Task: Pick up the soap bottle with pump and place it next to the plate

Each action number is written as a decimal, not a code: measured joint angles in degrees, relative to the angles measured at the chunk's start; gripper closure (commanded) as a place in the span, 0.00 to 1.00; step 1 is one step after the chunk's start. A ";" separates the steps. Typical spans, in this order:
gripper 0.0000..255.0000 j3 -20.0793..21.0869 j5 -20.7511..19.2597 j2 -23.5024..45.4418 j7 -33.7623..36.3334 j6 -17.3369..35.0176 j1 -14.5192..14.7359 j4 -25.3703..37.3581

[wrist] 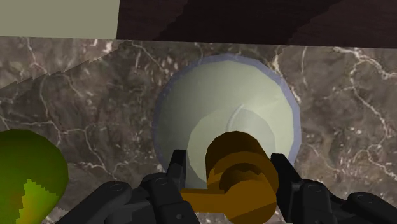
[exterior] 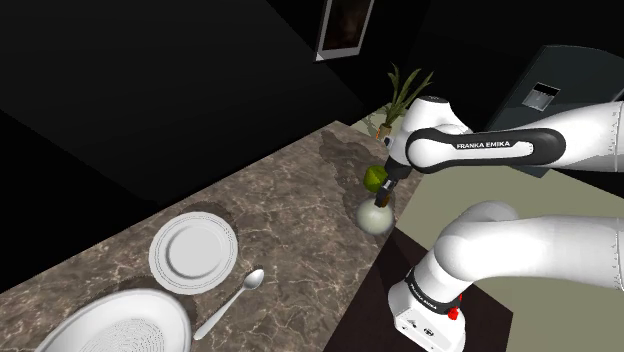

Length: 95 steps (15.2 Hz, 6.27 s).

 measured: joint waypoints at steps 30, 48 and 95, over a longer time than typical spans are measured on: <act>1.00 4.82 5.33 -6.87 -0.55 -24.41 2.45 17.69; 1.00 6.92 7.50 -4.26 -0.94 -36.69 3.55 32.59; 1.00 59.08 40.25 12.12 43.95 -23.33 11.26 41.34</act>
